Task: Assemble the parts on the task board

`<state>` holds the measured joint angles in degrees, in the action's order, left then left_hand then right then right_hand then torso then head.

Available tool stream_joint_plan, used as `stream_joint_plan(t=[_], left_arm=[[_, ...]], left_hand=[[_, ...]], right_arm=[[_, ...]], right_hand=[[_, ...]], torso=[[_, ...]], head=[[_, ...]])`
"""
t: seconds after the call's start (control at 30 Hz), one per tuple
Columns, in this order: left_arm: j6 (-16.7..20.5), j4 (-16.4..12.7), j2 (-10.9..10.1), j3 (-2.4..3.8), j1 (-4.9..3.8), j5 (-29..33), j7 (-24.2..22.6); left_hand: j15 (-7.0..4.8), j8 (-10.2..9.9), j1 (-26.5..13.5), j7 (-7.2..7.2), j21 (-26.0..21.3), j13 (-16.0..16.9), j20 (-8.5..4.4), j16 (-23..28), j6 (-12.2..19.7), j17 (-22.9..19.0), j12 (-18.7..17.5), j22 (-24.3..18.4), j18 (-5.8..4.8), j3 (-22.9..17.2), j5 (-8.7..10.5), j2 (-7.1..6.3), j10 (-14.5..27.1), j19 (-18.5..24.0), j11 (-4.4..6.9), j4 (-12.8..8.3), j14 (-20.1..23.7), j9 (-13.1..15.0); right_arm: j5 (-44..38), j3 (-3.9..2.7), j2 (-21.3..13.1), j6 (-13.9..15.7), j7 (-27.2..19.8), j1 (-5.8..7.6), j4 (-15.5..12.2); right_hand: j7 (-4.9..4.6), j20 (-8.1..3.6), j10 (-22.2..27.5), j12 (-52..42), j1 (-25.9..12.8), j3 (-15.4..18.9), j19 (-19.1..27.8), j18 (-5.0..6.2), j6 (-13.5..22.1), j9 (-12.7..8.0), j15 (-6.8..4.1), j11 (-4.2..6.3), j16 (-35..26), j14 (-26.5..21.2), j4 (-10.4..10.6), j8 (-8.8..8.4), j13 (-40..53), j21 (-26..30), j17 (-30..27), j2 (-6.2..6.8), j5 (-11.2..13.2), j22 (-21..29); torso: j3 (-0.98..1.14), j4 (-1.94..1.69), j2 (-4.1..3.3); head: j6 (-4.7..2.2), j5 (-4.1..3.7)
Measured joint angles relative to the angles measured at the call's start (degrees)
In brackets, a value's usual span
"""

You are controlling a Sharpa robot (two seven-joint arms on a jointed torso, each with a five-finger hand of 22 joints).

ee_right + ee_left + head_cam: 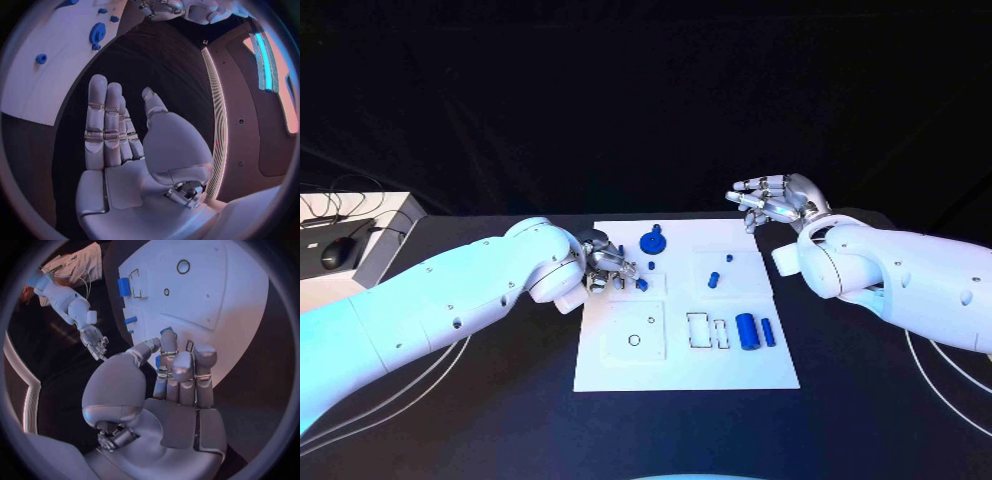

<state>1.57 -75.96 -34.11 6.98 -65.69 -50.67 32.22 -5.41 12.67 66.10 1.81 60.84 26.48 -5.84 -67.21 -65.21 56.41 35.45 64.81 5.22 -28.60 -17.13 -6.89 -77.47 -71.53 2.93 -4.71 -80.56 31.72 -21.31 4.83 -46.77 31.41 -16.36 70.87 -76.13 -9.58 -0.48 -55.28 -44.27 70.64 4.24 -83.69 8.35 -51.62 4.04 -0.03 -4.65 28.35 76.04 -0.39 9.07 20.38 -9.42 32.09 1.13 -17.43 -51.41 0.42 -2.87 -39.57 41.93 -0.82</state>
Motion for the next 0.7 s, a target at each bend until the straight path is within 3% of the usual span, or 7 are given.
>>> stream_joint_plan(t=[0.13, 0.2, 0.27, 0.33, 0.43, 0.7], left_arm=[[0.3, -1.0, -1.0, -0.03, 0.00, 0.1, -1.4], [0.6, -1.6, -1.6, -0.05, 0.02, 0.0, -2.5], [1.1, -2.2, -2.2, -0.07, 0.06, -0.2, -4.1], [1.7, -2.9, -2.7, -0.10, 0.13, -0.5, -5.7], [2.9, -3.9, -3.5, -0.12, 0.42, -1.3, -8.7], [6.9, -4.8, -4.9, -0.48, 1.34, -5.9, -17.3]], left_hand=[[0.98, -4.0, 3.0, 1.36, -5.5, -0.8, 0.57, 4.3, 1.5, -5.4, -0.7, -4.2, 0.22, 8.4, 0.94, 0.06, 6.3, 4.2, -1.29, 1.9, 3.7, -4.8], [1.73, -4.9, 5.3, 2.23, -9.3, -1.6, 1.66, 6.5, 1.7, -8.1, -0.7, -6.8, 1.40, 13.9, 0.96, 0.43, 9.0, 7.0, -2.34, 2.6, 6.3, -6.9], [2.45, -5.6, 6.7, 2.95, -11.3, -2.7, 2.44, 8.0, 2.4, -9.6, -1.4, -8.0, 1.42, 17.2, 0.96, 0.73, 10.9, 8.4, -3.10, 2.8, 8.2, -8.3], [3.14, -5.8, 10.2, 3.24, -13.3, -5.7, 3.17, 8.6, 2.7, -11.8, -2.5, -9.3, 1.45, 21.8, 0.96, 2.01, 11.9, 8.8, -3.68, 3.0, 9.4, -10.9], [3.96, -5.8, 13.5, 3.72, -16.9, -9.8, 4.63, 11.4, 3.1, -15.0, -5.3, -11.2, 1.53, 23.7, 0.96, 2.88, 13.4, 11.0, -4.59, 2.2, 13.2, -13.5], [4.42, -5.3, 18.2, 4.00, -19.7, -16.9, 4.66, 12.5, 2.5, -20.1, -8.7, -12.7, 1.51, 24.0, 0.95, 4.53, 13.3, 11.7, -4.89, 0.0, 15.5, -18.6]], right_arm=[[-0.1, 0.01, -0.1, 0.0, 0.0, 0.00, -0.1], [-0.2, 0.02, -0.2, 0.0, 0.0, 0.00, -0.2], [-0.3, 0.03, -0.3, 0.0, 0.0, 0.00, -0.3], [-0.4, 0.05, -0.4, 0.0, 0.0, 0.00, -0.3], [-0.6, 0.07, -0.5, 0.0, 0.0, 0.00, -0.4], [-1.4, 0.13, -0.6, 0.0, 0.0, 0.00, -0.4]], right_hand=[[0.00, 0.00, 0.0, 0.0, 0.0, 0.0, 0.0, 0.51, 0.0, 0.0, 0.00, 0.00, 0.0, 0.0, 0.0, 0.00, 0.0, 0.0, 0.0, 0.00, -0.2, 0.0], [0.01, 0.00, 0.0, 0.0, 0.0, 0.0, 0.0, 0.60, 0.0, 0.0, 0.00, 0.00, 0.0, 0.0, 0.0, 0.00, 0.0, 0.0, 0.0, 0.00, -0.2, 0.0], [0.01, 0.00, 0.0, 0.0, 0.0, 0.0, 0.0, 0.61, 0.0, 0.0, 0.00, 0.00, 0.0, 0.0, 0.0, 0.00, 0.0, 0.0, 0.0, 0.00, -0.2, 0.0], [0.01, 0.00, 0.0, 0.0, 0.0, 0.0, 0.0, 0.61, 0.0, 0.0, 0.00, 0.00, 0.0, 0.0, 0.0, 0.00, 0.0, 0.0, 0.0, 0.00, -0.2, 0.0], [0.01, 0.00, 0.0, 0.0, 0.0, 0.2, 0.0, 0.60, 0.0, 0.0, 0.00, -0.02, 0.0, 0.0, -0.2, 0.00, 0.0, 0.0, 0.0, 0.00, -0.2, 0.0], [-0.12, 0.00, -0.1, 0.0, 0.0, 0.0, 0.0, 0.56, -0.3, 0.0, 0.00, -0.08, 0.0, 0.0, -0.3, 0.00, -0.1, 0.0, 0.0, 0.00, -0.2, 0.0]], torso=[[0.00, 0.03, 0.00], [0.01, 0.03, 0.00], [0.00, 0.03, 0.00], [0.00, 0.00, 0.01], [0.00, 0.00, 0.05], [-0.04, -0.03, 0.10]], head=[[-0.02, 0.01], [-0.04, 0.01], [-0.05, -0.08], [-0.06, -0.10], [-0.13, -0.10], [-0.34, 0.01]])
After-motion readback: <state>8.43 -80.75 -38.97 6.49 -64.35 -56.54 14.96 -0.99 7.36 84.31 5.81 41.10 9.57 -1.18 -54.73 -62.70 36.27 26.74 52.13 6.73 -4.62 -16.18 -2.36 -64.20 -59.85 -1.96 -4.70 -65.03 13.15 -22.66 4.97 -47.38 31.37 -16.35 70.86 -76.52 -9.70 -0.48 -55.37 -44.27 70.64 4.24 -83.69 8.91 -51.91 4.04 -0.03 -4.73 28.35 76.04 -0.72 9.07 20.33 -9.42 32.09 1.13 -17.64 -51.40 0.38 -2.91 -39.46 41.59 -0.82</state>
